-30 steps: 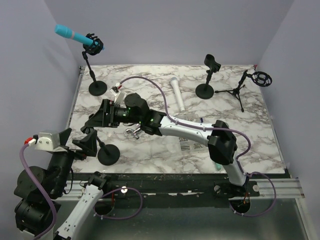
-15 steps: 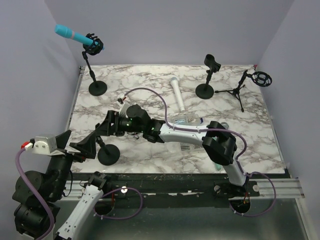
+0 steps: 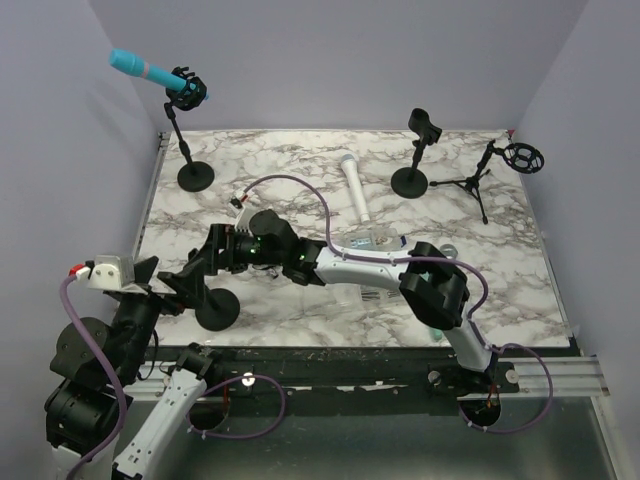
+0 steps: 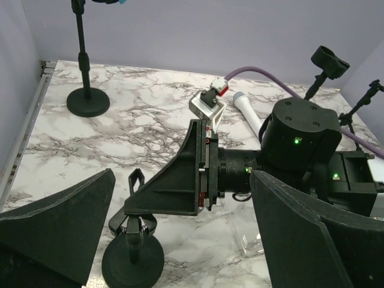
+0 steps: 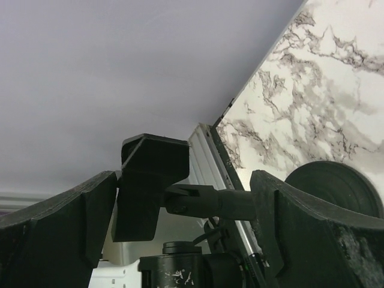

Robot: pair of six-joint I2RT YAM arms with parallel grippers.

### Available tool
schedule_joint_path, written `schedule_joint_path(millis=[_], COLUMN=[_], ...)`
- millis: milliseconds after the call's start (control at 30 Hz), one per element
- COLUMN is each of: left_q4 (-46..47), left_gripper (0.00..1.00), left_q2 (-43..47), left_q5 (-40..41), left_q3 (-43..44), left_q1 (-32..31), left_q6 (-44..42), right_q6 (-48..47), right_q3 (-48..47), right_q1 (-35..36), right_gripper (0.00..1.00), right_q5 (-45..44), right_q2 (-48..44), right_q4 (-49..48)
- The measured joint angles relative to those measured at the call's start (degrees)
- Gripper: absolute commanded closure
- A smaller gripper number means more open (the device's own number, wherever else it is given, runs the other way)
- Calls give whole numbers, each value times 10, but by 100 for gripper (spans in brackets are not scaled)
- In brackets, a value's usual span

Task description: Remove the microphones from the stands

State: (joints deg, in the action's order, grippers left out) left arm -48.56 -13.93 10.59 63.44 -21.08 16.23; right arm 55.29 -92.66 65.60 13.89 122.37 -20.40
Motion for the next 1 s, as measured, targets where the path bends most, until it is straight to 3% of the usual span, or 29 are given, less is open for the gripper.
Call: schedule_joint_path(millis=[333,433,667,833,1000], left_q4=[12,19,23,29,62], left_gripper=[2,2,1,1,1], left_q2=[-35,-35,-42,-113,-152], left_q5=[0,1,0,-23,-42], left_q3=[16,18,20,44,1], left_q1=[0,0,0,0,0], left_q6=[8,13,25,36,54], right_q6=[-65,-78,-97,-114,-175], right_q3=[-103,-96,29,137,202], right_q1=[0,-1,-27,-62,-79], right_gripper=[0,0,0,0,0], right_q5=[24,24,16,-2,-63], right_q2=[-4,-29,-145,-218,-272], right_q4=[99,108,97,96,144])
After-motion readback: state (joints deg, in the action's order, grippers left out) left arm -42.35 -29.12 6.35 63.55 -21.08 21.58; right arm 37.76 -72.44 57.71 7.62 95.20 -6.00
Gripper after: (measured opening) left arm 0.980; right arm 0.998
